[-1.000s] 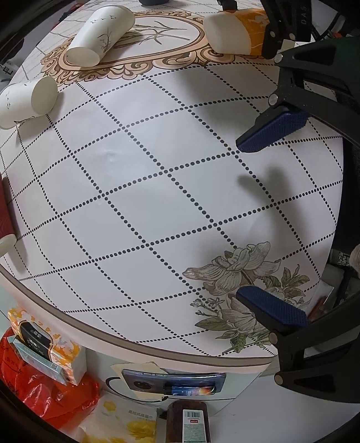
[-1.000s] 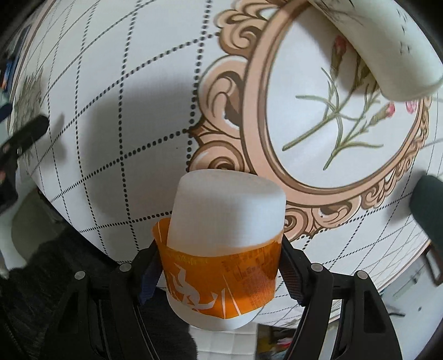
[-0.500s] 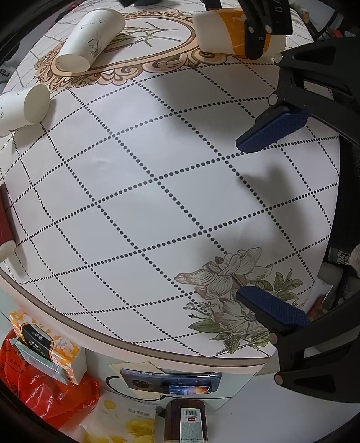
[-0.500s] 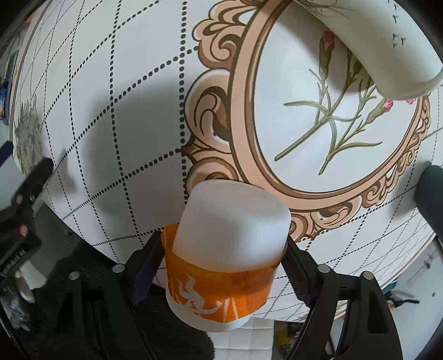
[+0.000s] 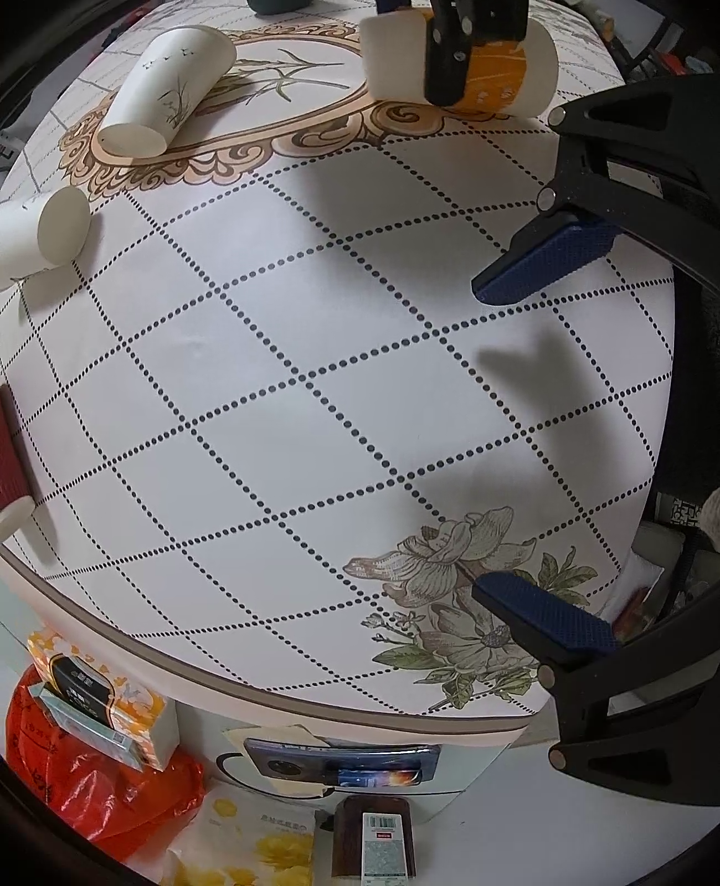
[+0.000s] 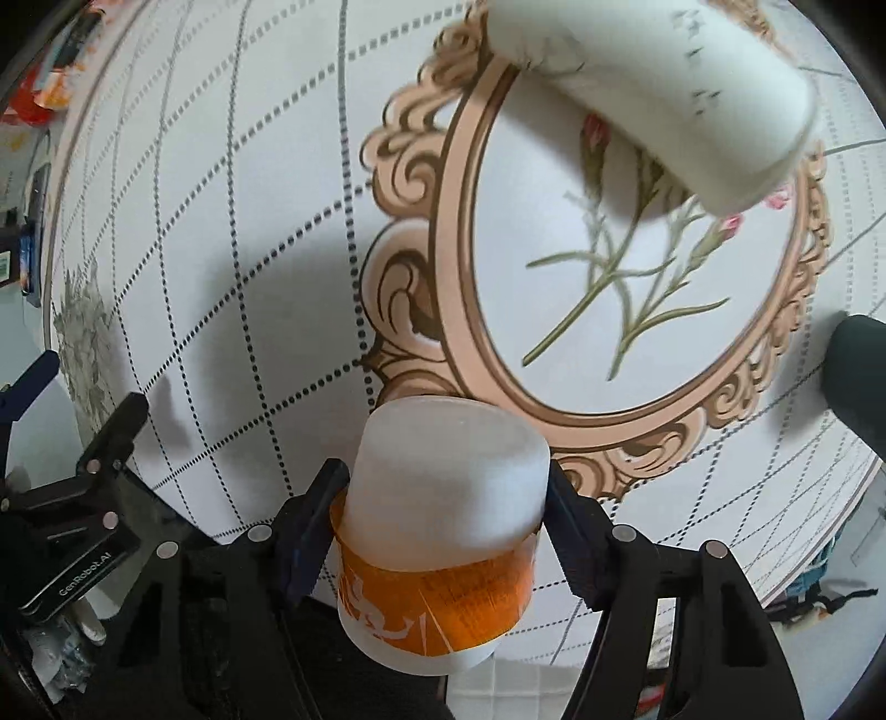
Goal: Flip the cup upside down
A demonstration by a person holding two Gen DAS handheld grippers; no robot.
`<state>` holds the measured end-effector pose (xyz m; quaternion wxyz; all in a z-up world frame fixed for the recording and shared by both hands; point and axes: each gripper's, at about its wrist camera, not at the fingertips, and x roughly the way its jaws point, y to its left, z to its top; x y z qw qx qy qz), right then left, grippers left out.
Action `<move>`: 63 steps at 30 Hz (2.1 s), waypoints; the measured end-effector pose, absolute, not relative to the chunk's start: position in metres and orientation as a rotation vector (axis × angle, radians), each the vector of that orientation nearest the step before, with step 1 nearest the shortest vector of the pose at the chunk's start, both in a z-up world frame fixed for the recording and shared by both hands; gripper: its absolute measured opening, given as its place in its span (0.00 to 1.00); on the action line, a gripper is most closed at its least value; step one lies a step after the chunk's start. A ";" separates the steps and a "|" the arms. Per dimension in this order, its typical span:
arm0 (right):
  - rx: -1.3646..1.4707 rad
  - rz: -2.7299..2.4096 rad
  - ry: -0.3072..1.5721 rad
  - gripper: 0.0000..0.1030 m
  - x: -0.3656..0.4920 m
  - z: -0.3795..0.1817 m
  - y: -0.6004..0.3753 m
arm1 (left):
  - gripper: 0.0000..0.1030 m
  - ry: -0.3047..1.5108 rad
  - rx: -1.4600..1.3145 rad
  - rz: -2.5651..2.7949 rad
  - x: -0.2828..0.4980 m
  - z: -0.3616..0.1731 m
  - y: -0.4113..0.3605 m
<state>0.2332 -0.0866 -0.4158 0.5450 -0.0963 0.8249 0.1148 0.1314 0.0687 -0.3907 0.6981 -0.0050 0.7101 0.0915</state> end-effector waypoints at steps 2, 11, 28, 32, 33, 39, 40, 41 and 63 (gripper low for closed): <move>-0.218 0.276 1.888 0.69 0.235 -0.403 -0.091 | 0.96 1.585 -0.016 0.195 0.133 -0.391 0.065; -0.050 0.215 1.382 0.69 0.228 -0.327 -0.119 | 0.96 1.596 -0.019 0.177 0.140 -0.396 0.056; -0.152 0.177 1.012 0.70 0.107 -0.349 -0.096 | 0.96 1.604 0.054 0.091 0.117 -0.399 0.051; -0.167 0.183 1.039 0.70 0.094 -0.353 -0.096 | 0.96 1.599 0.066 0.077 0.107 -0.406 0.042; -0.167 0.181 1.045 0.70 0.091 -0.353 -0.097 | 0.96 1.597 0.067 0.074 0.107 -0.406 0.043; -0.183 0.164 1.090 0.75 0.088 -0.352 -0.092 | 0.96 1.561 0.092 0.053 0.097 -0.394 0.038; -0.165 0.160 1.114 0.79 0.089 -0.351 -0.093 | 0.96 1.552 0.095 0.048 0.096 -0.390 0.038; -0.146 0.148 1.142 0.87 0.090 -0.350 -0.095 | 0.96 1.542 0.097 0.042 0.094 -0.386 0.038; 0.086 -0.272 1.191 0.93 0.002 -0.182 -0.165 | 0.96 1.219 0.074 -0.049 0.023 -0.203 -0.003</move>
